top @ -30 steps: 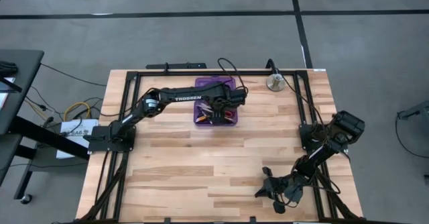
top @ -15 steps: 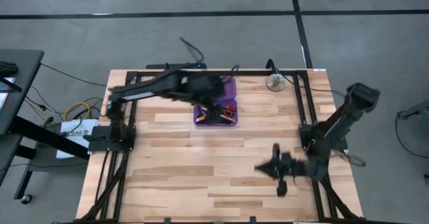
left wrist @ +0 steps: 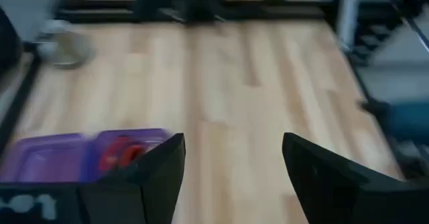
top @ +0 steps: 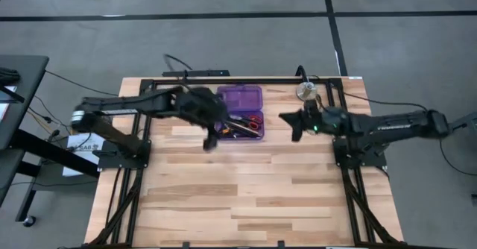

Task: Pick & place school supplies into a supply box
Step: Close the purple supply box

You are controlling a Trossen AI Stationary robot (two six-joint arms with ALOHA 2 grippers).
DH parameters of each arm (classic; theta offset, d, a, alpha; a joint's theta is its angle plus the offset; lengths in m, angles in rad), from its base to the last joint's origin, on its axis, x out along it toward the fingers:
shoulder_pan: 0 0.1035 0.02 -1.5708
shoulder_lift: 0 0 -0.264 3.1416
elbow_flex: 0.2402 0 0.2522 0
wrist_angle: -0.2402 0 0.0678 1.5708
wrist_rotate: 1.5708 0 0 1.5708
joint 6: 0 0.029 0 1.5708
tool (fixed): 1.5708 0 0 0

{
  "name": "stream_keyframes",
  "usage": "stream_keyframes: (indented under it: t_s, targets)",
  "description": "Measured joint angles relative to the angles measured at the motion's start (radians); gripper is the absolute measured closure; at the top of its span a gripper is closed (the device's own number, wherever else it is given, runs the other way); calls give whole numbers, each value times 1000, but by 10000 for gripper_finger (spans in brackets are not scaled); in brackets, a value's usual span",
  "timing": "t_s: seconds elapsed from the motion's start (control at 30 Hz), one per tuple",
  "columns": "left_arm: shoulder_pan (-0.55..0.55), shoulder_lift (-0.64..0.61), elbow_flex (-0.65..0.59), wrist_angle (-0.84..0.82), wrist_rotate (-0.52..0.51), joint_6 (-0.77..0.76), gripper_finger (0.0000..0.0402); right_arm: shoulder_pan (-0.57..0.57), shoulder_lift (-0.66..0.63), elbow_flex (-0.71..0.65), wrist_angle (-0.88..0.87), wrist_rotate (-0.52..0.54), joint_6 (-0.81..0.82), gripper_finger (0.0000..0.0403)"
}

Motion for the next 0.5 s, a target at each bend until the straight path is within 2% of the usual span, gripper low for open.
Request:
stream_keyframes:
  t_s: [0.13,0.27,0.37,0.5]
  targets:
    - [184,-186,-355,314,92,-25,162,-249,59,0,-28,-194,-60,402]
    - [366,-302,-621,616,149,-149,162,-449,177,20,26,-353,-136,402]
    - [468,-316,-746,766,135,-239,162,-569,319,101,38,-496,-204,402]
    - [545,-303,-826,842,131,-273,162,-652,539,295,-10,-751,-342,402]
